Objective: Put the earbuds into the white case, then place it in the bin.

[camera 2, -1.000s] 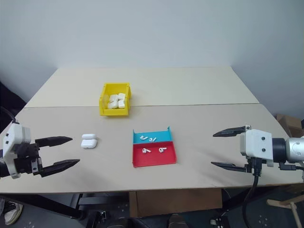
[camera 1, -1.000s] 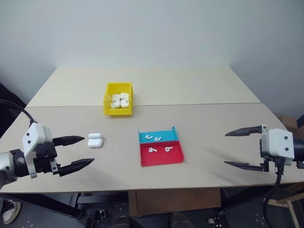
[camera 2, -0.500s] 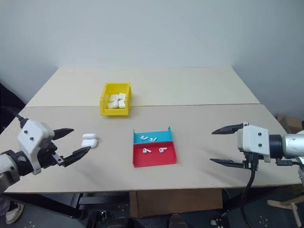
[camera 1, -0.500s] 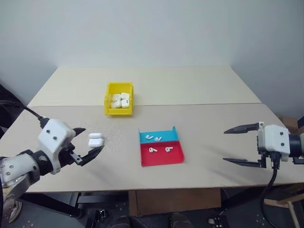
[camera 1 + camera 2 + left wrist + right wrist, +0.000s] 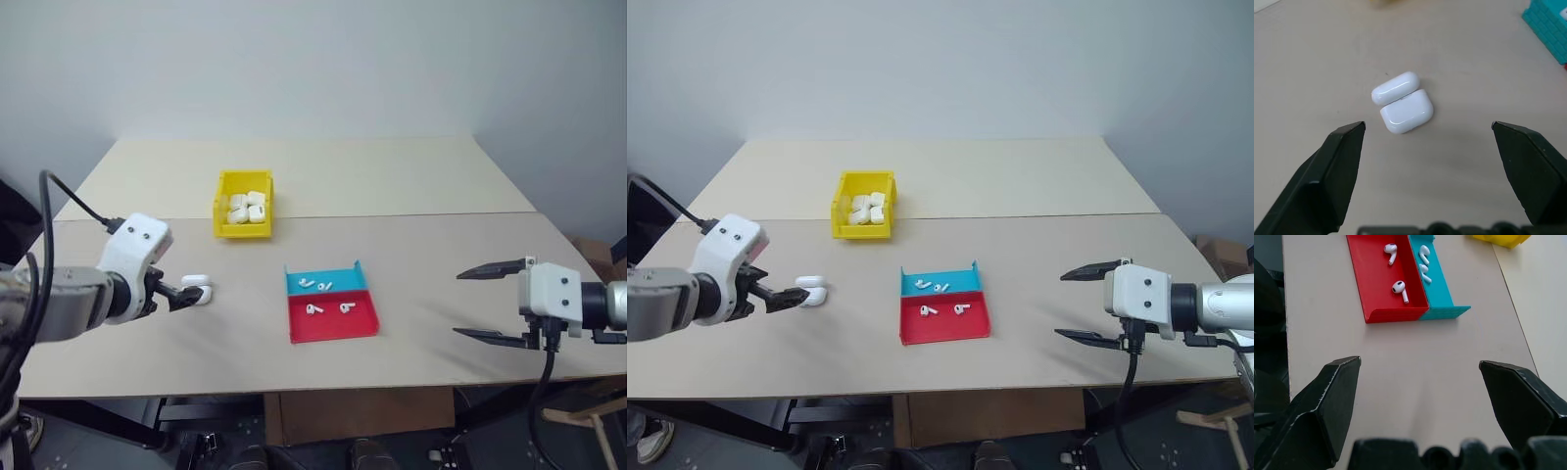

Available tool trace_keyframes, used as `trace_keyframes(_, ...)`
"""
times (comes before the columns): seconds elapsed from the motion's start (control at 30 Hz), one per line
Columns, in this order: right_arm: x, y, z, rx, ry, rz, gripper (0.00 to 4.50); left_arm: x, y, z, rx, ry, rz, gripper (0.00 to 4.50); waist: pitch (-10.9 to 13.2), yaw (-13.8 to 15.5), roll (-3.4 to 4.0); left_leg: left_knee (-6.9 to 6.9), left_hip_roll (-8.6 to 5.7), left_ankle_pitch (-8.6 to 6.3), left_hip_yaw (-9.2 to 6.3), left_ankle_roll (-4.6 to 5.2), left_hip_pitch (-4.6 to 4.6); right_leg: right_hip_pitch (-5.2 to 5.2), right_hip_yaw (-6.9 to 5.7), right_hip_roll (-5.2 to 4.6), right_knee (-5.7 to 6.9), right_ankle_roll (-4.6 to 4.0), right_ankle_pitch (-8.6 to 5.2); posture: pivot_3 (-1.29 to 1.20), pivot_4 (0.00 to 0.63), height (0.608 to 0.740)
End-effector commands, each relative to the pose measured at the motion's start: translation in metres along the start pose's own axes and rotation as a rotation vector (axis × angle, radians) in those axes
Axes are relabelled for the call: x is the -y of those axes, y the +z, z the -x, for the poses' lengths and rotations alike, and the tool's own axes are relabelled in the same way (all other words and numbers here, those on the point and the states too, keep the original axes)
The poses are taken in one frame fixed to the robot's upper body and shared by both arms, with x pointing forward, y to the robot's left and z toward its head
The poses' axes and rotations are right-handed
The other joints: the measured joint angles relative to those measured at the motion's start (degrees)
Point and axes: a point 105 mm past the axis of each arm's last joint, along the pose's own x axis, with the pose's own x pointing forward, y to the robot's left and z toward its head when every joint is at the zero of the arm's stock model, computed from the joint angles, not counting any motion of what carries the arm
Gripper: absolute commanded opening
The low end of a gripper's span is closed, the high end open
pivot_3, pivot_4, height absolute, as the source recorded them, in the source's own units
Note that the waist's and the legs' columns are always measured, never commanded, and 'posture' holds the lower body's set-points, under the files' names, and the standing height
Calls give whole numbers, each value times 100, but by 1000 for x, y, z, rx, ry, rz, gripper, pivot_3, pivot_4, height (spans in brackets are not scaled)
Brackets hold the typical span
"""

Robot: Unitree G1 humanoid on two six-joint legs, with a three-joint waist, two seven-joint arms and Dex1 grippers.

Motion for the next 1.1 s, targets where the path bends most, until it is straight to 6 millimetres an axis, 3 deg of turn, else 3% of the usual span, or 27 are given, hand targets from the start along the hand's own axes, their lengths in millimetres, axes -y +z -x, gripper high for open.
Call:
trace_keyframes(0.03, 0, 5, 0, 1, -17, 13, 4481, -15, 9, -8, -34, 94, 78, 4500, 2, 20, -3, 0, 0, 0, 0, 0, 3, 3, 0, 0, 1, 0, 0, 0, 150, 740)
trace_keyframes(0.13, -9, 3, -2, -10, -13, -2, 4481, -22, 14, -11, -71, 135, 124, 4500, 3, 60, -6, 0, -1, 0, -4, -1, -2, 1, -4, 0, -1, -2, 1, 0, 150, 740)
trace_keyframes(0.33, -25, -2, -2, -28, -21, -47, 4481, -9, 10, -25, -149, 138, 258, 4500, 2, 121, -5, 0, -3, -8, -2, -15, -17, -18, 2, -4, 0, -38, 22, 0, 150, 740)
trace_keyframes(0.7, -30, -3, 1, -54, -53, -64, 4481, 14, 12, -54, -191, 141, 334, 4500, 2, 199, -6, 0, -8, 8, -1, -41, -13, -11, 0, -4, -3, -41, 27, 0, 150, 740)
trace_keyframes(1.1, -32, -4, 0, -53, -66, -74, 4481, 4, 8, -57, -247, 194, 338, 4500, 1, 187, -5, -1, -10, 9, -2, -44, -13, -11, 0, -4, -4, -40, 27, 0, 150, 740)
